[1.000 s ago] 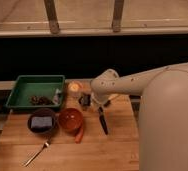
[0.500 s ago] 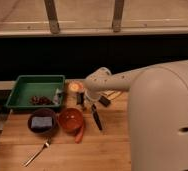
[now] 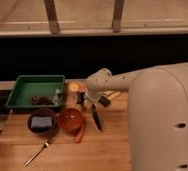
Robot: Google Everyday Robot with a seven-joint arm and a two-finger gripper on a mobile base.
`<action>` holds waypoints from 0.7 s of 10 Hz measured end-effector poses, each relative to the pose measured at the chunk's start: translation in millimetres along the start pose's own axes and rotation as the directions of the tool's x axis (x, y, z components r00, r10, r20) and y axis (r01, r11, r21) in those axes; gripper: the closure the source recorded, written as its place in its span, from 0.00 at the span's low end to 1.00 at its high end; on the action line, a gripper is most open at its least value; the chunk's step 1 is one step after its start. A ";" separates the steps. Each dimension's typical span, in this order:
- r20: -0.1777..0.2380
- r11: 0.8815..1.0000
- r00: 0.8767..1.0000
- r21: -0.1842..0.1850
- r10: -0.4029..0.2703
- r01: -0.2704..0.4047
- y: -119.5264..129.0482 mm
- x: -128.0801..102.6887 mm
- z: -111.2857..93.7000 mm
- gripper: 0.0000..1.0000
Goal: Place brush in metal cup
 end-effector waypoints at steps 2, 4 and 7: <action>0.008 1.000 1.000 -0.002 -0.004 0.004 0.2 -1.3 -0.5 0.45; 0.016 1.000 1.000 -0.002 -0.009 0.009 1.6 -3.6 -2.9 0.26; 0.024 1.000 1.000 0.000 -0.015 0.015 3.2 -5.3 -6.5 0.20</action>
